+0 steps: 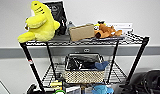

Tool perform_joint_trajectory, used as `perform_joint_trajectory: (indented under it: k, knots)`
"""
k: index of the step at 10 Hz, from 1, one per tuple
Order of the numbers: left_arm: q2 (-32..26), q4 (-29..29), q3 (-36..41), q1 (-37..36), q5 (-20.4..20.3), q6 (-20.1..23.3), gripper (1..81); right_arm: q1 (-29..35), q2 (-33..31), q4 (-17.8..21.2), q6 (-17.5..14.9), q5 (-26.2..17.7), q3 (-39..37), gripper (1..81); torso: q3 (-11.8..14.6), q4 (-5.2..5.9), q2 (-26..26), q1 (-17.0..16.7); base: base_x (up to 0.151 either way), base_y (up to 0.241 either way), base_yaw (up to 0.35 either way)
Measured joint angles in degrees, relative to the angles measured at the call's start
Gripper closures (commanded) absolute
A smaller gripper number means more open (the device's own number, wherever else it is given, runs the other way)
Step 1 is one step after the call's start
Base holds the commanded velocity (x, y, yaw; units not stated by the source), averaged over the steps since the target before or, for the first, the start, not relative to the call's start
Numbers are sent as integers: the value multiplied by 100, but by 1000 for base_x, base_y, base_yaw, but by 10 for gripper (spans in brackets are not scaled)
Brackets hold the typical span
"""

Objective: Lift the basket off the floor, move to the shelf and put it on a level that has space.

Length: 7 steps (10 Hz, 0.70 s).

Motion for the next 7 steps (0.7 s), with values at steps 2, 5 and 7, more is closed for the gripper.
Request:
perform_joint_trajectory:
  k: [2,5,7]
  knots:
    - [-11,332,-66,827,-451,2,10,-694,-1,-160,-2,210,-11,10,2,0,-2,-2,0,0,0]
    - [154,883,-484,1987,-1042,22,10,-1953,44,-652,-4,551,-301,10,9,0,-6,-6,0,0,0]
    - [439,1224,-1028,2737,-1486,63,10,-2543,294,-1002,-2,670,-660,10,13,0,-9,-11,0,0,0]
